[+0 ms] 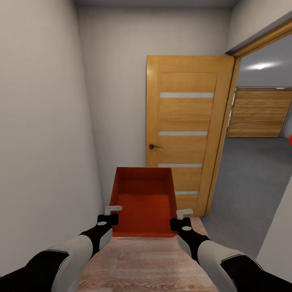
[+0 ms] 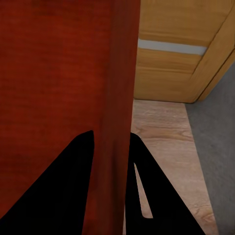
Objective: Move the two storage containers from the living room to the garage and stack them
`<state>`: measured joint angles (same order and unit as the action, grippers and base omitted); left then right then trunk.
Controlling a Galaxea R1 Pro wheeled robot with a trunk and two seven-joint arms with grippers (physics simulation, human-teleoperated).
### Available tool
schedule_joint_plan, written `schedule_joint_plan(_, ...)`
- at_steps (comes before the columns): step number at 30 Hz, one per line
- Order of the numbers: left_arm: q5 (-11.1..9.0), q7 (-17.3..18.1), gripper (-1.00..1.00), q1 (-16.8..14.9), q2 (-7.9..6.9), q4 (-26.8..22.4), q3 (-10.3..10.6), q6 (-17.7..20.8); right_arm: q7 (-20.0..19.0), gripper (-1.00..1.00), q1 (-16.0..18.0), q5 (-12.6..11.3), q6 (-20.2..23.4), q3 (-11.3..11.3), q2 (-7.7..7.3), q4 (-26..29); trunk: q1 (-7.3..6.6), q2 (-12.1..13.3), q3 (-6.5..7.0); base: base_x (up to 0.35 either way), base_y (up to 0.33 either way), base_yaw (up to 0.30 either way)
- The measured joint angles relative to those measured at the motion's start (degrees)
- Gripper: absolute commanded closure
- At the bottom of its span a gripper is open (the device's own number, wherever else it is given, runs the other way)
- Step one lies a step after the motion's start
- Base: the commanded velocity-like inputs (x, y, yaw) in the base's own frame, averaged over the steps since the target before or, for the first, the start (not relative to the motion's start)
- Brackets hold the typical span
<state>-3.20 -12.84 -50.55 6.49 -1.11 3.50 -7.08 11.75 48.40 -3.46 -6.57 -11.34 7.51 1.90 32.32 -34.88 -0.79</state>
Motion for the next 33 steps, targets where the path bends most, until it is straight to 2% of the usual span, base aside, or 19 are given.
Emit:
schedule_joint_plan(4,0.0,0.0,1.00,0.0,0.00,0.0,0.0,0.0,0.0,1.00,0.0,0.0,0.0,0.0,0.01,0.0,0.01,0.0,0.00,0.288,0.058,0.000)
schedule_joint_plan(10,-0.1,0.0,1.00,0.0,-0.02,0.0,0.1,0.0,0.1,1.00,0.0,0.0,0.0,0.0,0.03,0.0,0.03,0.0,0.00,0.040,0.007,-0.058)
schedule_joint_plan(33,0.0,0.0,1.00,0.0,0.01,0.1,0.0,-0.1,0.1,1.00,0.0,0.1,0.0,0.0,0.00,0.0,0.03,0.0,0.00,0.000,0.000,-0.281)
